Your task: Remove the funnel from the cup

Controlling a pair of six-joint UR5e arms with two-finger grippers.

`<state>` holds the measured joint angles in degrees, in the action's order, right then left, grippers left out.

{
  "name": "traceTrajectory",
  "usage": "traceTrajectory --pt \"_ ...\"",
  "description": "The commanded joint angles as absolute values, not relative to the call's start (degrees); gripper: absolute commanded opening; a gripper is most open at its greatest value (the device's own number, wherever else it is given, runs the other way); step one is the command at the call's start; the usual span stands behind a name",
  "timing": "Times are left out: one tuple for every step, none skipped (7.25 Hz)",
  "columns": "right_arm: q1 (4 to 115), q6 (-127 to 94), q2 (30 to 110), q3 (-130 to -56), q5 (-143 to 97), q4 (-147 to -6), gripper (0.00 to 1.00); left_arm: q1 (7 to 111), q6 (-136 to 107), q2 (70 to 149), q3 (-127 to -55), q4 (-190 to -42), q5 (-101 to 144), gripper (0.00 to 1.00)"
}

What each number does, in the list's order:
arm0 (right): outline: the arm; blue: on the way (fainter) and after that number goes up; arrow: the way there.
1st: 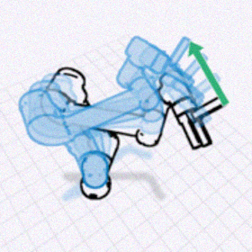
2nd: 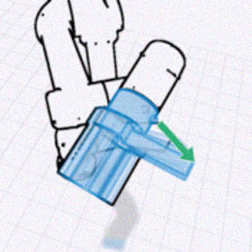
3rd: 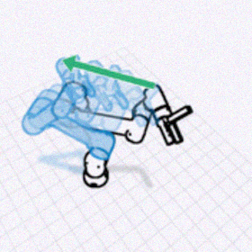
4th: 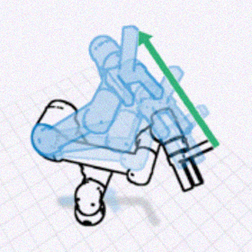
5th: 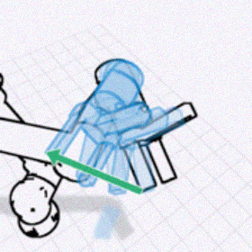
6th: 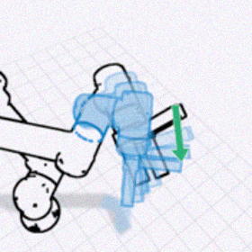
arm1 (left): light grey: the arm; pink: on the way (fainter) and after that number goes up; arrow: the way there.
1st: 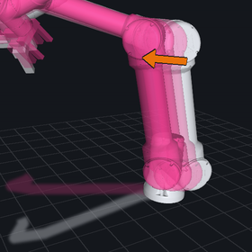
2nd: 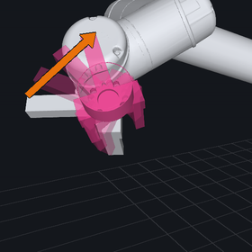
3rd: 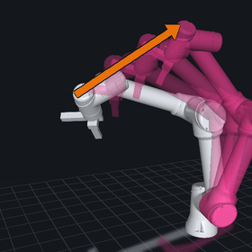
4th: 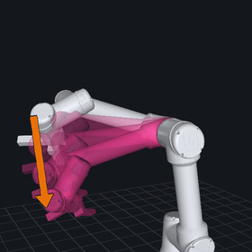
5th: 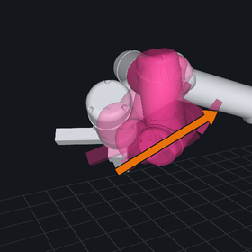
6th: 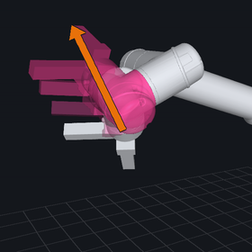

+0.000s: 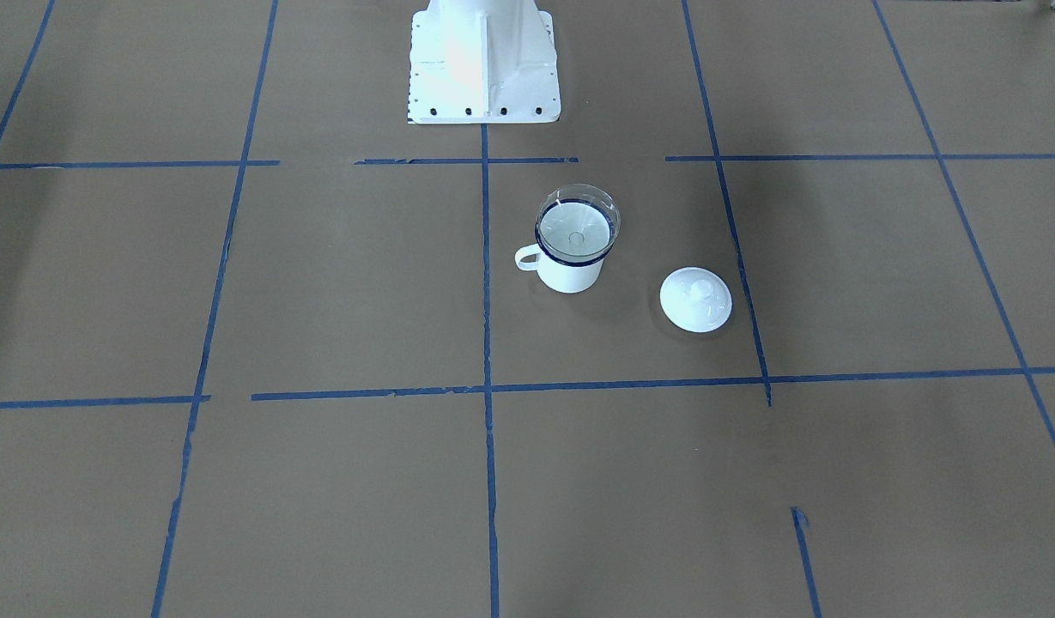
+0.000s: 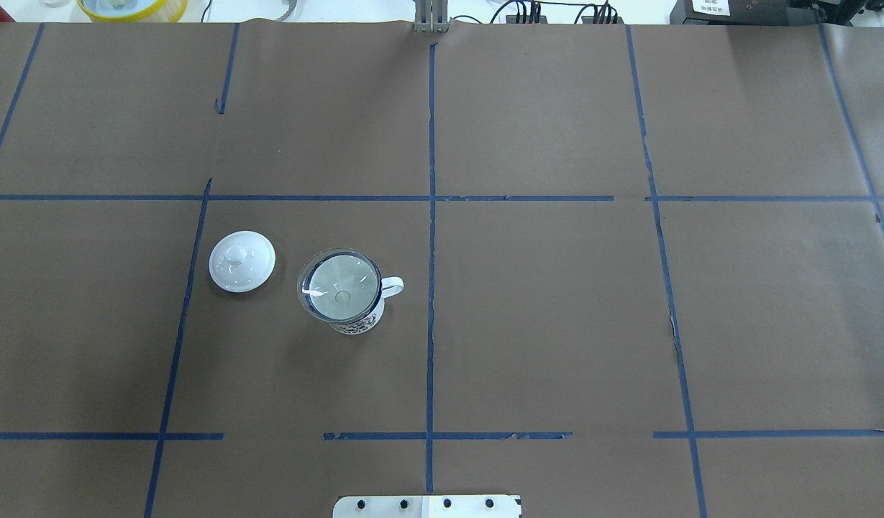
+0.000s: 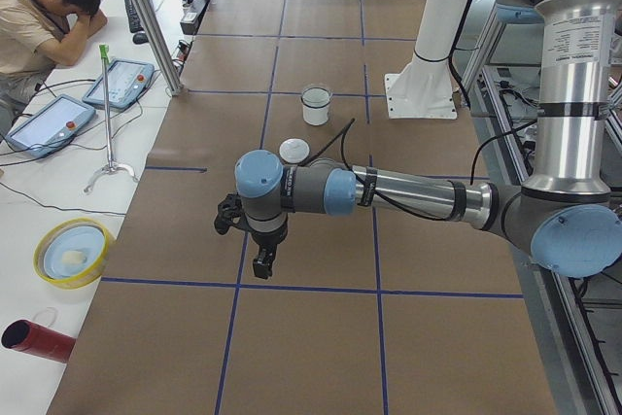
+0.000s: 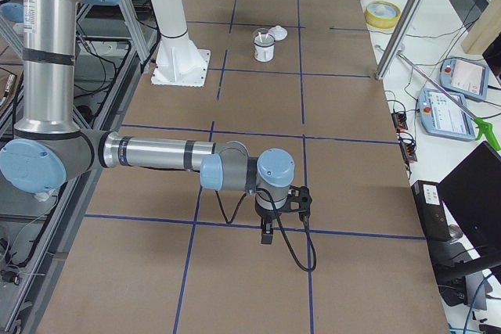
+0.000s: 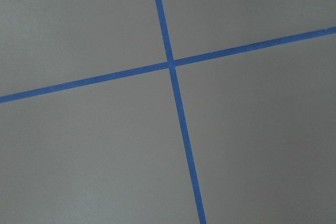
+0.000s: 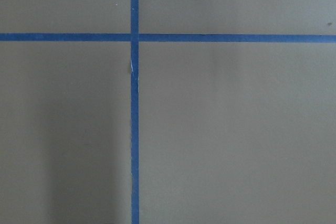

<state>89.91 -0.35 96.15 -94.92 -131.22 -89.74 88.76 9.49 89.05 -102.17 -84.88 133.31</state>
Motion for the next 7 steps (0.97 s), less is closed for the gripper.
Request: traceTrajectory --pt "89.91 -0.35 96.15 -94.92 -131.22 -89.74 1.0 88.07 9.05 95.5 -103.02 -86.38 133.15 1.0" --pt "89.91 -0.35 96.15 -94.92 -131.22 -89.74 1.0 88.15 8.36 100.15 -100.83 -90.14 132.98 1.0" --pt "89.91 -0.35 96.15 -94.92 -131.22 -89.74 1.0 88.15 0.95 101.24 -100.98 -93.74 133.5 1.0" --pt "89.91 -0.35 96.15 -94.92 -131.22 -89.74 1.0 88.07 -13.74 101.6 -102.47 -98.56 134.2 1.0" --pt "89.91 -0.35 96.15 -94.83 -131.22 -89.74 1.0 87.54 -27.46 102.38 -103.61 -103.83 135.25 1.0" --pt "89.91 -0.35 96.15 -94.83 -131.22 -89.74 1.0 81.19 -30.64 102.65 -106.76 -108.41 134.22 1.0" --pt "89.91 -0.35 96.15 -94.92 -131.22 -89.74 1.0 74.6 -36.68 104.66 -107.74 -108.46 134.64 1.0"
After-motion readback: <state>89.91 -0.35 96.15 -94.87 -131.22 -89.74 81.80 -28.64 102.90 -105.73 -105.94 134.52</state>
